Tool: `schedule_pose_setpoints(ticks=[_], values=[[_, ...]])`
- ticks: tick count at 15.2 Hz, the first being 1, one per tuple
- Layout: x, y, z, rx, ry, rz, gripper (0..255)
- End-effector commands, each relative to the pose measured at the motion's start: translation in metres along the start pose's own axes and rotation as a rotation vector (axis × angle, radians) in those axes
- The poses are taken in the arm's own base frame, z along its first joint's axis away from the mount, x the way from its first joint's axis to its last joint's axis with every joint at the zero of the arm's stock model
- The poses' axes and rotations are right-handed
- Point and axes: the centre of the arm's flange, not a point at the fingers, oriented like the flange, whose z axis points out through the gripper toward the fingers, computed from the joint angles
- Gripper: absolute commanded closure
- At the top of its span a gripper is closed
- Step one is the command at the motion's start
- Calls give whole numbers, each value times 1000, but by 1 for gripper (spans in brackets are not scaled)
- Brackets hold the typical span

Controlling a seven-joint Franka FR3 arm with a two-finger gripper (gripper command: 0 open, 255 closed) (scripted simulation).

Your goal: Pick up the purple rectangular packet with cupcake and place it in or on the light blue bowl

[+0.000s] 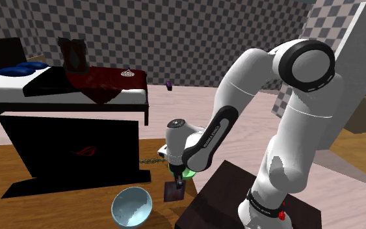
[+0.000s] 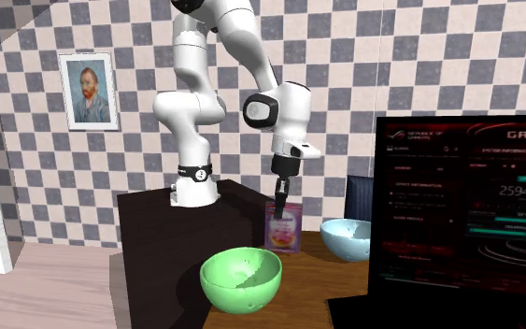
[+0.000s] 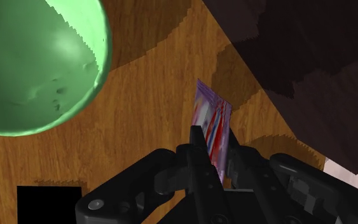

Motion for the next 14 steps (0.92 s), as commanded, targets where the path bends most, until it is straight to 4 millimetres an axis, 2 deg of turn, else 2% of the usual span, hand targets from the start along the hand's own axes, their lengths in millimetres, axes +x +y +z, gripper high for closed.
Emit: schedule_pose_setpoints(ticks=[1, 14], values=[[-2, 0, -10, 0, 0, 0, 255], [-11, 0, -78, 0, 0, 0, 255]])
